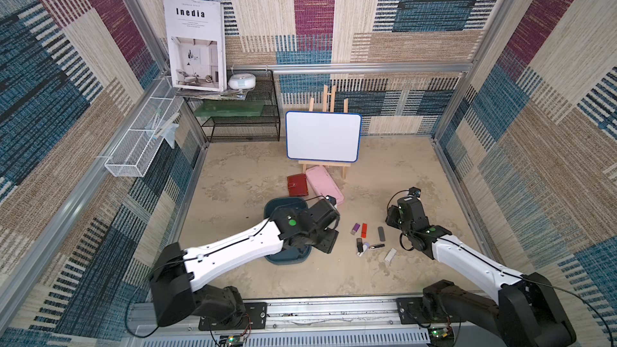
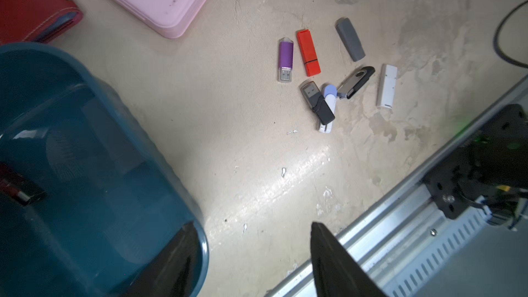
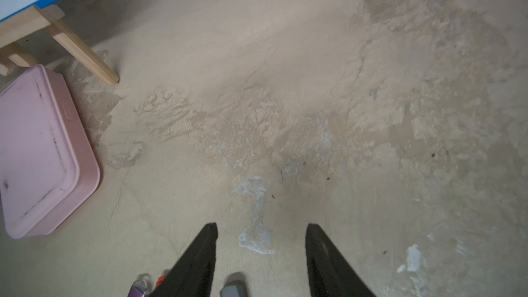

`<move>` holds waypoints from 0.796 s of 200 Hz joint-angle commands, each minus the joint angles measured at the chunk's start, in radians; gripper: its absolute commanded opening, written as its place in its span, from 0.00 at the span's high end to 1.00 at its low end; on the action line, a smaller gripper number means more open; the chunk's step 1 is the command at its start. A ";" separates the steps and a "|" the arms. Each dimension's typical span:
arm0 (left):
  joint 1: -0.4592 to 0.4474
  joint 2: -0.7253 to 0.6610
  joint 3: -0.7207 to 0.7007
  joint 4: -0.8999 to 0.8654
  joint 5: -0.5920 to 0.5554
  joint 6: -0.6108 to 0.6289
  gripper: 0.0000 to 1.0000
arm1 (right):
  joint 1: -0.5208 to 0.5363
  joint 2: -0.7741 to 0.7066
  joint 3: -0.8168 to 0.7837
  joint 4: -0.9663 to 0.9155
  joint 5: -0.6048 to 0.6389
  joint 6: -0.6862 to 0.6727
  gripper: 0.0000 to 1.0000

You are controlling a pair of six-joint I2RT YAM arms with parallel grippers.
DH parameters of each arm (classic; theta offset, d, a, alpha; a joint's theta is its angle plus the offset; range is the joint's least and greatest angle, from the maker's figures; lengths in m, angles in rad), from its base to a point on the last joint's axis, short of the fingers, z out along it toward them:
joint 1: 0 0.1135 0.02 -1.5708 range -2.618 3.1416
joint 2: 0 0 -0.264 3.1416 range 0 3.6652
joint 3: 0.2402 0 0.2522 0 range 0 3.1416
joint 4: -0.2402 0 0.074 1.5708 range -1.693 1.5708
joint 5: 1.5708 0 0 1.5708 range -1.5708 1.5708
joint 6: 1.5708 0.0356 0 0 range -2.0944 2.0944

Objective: Put the usb flash drive into the storage box
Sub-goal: Pick up the USB flash from the center of the board.

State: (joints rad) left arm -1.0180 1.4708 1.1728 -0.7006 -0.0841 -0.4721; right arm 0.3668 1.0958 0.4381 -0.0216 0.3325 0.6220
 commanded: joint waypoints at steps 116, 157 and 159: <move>0.015 0.710 0.604 -0.121 -0.008 0.106 0.42 | -0.008 -0.083 -0.081 0.084 0.120 0.074 0.46; 0.029 0.766 0.646 -0.124 0.036 0.120 0.46 | -0.008 -0.062 -0.072 0.084 0.118 0.078 0.46; 0.029 0.769 0.649 -0.124 0.038 0.123 0.46 | -0.008 -0.060 -0.072 0.085 0.117 0.078 0.46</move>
State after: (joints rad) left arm -0.9897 2.2120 1.7966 -0.8051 -0.0872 -0.3737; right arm 0.3592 1.0237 0.3569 0.0509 0.4400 0.6914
